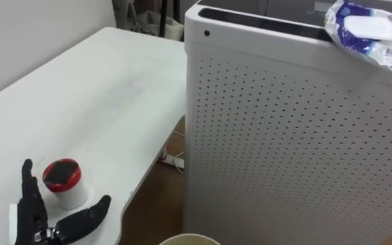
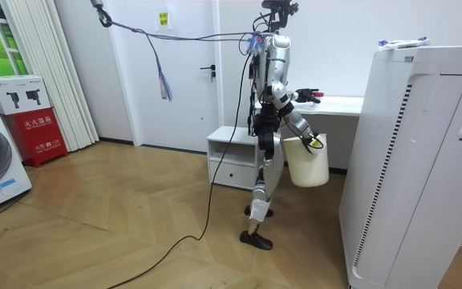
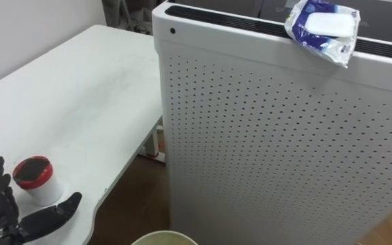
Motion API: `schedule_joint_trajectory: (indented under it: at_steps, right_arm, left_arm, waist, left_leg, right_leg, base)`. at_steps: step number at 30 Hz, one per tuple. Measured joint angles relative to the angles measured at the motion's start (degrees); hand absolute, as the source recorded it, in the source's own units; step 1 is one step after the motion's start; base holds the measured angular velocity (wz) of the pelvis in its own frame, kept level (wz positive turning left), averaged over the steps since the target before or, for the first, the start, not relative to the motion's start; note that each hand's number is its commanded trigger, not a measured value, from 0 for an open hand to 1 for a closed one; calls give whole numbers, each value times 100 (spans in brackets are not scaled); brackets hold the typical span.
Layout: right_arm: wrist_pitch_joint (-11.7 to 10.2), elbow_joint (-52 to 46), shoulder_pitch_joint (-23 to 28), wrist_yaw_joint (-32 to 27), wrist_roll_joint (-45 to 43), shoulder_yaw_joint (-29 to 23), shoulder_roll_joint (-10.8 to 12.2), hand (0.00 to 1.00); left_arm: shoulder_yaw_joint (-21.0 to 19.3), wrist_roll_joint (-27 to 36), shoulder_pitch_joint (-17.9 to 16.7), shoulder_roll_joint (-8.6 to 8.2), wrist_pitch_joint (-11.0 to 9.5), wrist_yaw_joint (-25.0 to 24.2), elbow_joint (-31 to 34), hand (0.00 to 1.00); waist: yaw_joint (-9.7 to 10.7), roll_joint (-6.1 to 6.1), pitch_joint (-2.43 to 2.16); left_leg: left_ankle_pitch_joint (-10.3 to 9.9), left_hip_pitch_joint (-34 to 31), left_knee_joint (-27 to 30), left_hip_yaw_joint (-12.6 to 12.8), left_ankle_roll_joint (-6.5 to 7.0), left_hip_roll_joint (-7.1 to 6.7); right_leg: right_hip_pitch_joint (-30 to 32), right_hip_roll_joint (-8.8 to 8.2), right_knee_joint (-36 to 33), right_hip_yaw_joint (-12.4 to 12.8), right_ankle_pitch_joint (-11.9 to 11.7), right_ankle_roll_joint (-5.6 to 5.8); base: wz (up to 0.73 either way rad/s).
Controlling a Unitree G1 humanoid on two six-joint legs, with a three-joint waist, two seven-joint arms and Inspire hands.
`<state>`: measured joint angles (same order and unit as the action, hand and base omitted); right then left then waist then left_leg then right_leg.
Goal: Pick garbage
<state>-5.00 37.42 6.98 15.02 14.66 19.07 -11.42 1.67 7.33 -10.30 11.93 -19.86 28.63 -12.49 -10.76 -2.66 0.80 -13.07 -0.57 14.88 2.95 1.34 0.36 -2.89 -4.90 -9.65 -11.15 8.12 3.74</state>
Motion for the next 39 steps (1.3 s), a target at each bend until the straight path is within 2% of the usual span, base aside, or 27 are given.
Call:
schedule_joint_trajectory:
  at_steps: [6, 11, 17, 18, 20, 21, 22, 23, 27, 31, 39]
  right_arm:
    - [4, -4, 3, -2, 0, 0, -46, 100]
    - [4, -6, 3, -3, 0, 0, -41, 100]
    - [68, 0, 4, 1, -3, -1, -33, 100]
    - [94, 2, 4, 2, -4, -2, -32, 100]
    - [111, 2, 4, 6, -4, -2, -23, 100]
    - [131, 2, 4, 10, -5, -2, -17, 100]
    - [137, 2, 4, 12, -6, -1, -16, 100]
    - [138, 2, 5, 11, -6, -1, -15, 100]
    - [138, 2, 5, 2, -6, -2, -16, 100]
    - [138, 2, 13, -18, -5, -1, -17, 100]
    - [154, -1, 18, -99, -146, -1, -52, 100]
  left_arm:
    - [-3, 2, 5, 31, 13, 3, -1, 0]
    - [-4, 7, 5, 29, 115, 4, 0, 0]
    - [-158, 7, 20, 8, 140, 1, -1, 0]
    - [-163, 7, 22, 7, 166, 0, -1, 7]
    - [-163, 7, 22, 5, 213, -5, -1, 31]
    - [-163, 7, 22, -1, 225, -6, -1, 74]
    - [-161, 7, 27, -3, 229, -6, -1, 89]
    - [-162, 7, 43, -4, 241, -5, -1, 100]
    - [-161, 7, 118, -4, 245, 2, -1, 100]
    - [-162, 7, 138, -4, 265, -1, -3, 100]
    - [-162, 7, 221, -39, 556, -1, -44, 100]
  waist:
    - [47, -12, -11]
    - [82, -13, -15]
    - [87, -7, -15]
    - [84, -4, -14]
    - [83, 1, -11]
    - [83, 2, -10]
    - [86, 7, -7]
    - [86, 19, 1]
    - [91, 65, 23]
    - [92, 81, 20]
    - [140, 95, 19]
  left_leg:
    - [0, 18, -2, 1, 0, 2]
    - [0, 22, 1, 1, 0, 5]
    - [0, 39, 2, 9, 0, 9]
    - [0, 42, 2, 9, 0, 9]
    - [0, 41, 1, 9, 0, 9]
    - [0, 41, -1, 9, 0, 9]
    - [0, 41, 2, 9, 0, 10]
    - [-1, 41, 2, 10, 0, 10]
    - [-1, 40, 0, 19, 0, 10]
    - [-1, 41, 1, 22, 0, 10]
    - [-1, 138, -14, 22, 0, 25]
  right_leg:
    - [-5, -1, -1, 7, 0, 0]
    - [-4, 1, -7, 10, 0, 0]
    - [-14, 7, -8, 17, 0, 0]
    - [-17, 6, -8, 17, 0, 0]
    - [-16, 6, -7, 18, 0, 0]
    - [-15, 7, -7, 19, 0, 0]
    - [-11, 8, -7, 23, 0, 0]
    - [-6, 9, -7, 28, 0, 0]
    - [-4, 9, -8, 35, 0, 0]
    - [-6, 9, -8, 35, 0, 0]
    - [-102, 7, -3, 17, 0, 0]
  base:
    - [-1]
    - [0]
    - [0]
    - [0]
    - [0]
    - [0]
    - [0]
    - [0]
    - [0]
    - [0]
    - [0]
